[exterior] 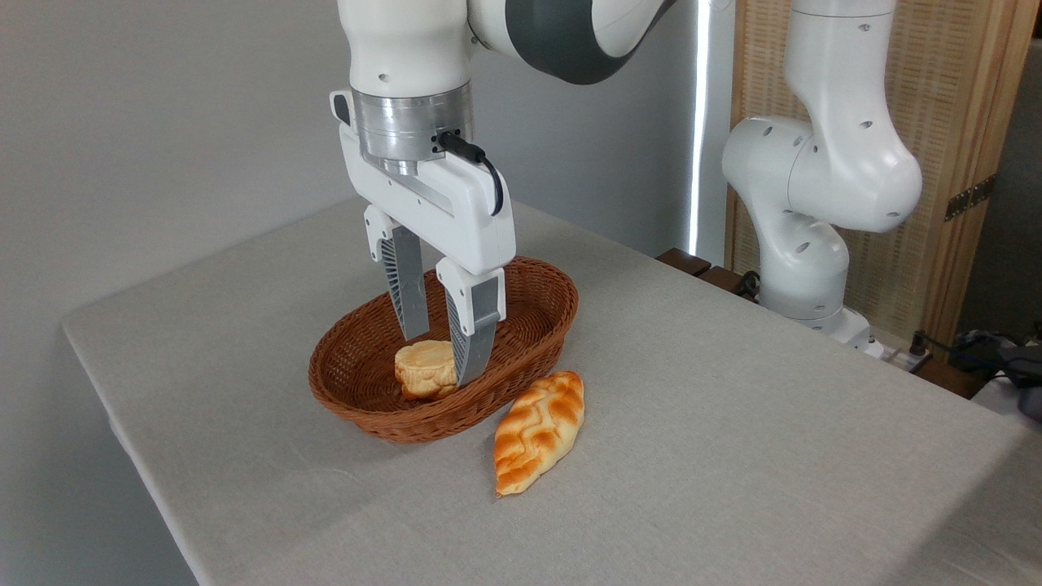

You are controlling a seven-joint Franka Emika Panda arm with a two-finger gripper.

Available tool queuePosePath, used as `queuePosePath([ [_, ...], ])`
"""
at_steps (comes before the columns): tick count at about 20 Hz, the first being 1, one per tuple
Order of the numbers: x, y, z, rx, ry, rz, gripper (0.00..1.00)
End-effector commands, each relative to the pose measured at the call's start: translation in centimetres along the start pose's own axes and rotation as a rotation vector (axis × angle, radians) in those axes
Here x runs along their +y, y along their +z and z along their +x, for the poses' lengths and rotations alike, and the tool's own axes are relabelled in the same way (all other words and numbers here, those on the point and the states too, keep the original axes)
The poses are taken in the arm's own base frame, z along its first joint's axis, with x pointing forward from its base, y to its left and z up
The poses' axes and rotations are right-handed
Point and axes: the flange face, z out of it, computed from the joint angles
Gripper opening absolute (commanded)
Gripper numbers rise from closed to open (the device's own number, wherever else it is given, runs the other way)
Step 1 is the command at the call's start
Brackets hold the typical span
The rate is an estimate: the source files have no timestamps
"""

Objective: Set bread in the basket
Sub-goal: 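Move the open gripper from the basket over the braided bread loaf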

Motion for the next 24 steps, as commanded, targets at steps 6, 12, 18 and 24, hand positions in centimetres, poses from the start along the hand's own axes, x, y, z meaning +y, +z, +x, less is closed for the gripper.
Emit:
queuePosePath([
  [6, -0.1, 1.0, -1.3, -0.040, -0.010, -0.032, 1.00],
  [12, -0.7, 2.7, -3.3, -0.069, -0.130, -0.059, 1.00],
  [18, -2.5, 3.9, -5.5, -0.072, -0.233, -0.062, 1.00],
  [24, -3.4, 8.3, -7.0, -0.050, -0.241, 0.030, 1.00],
])
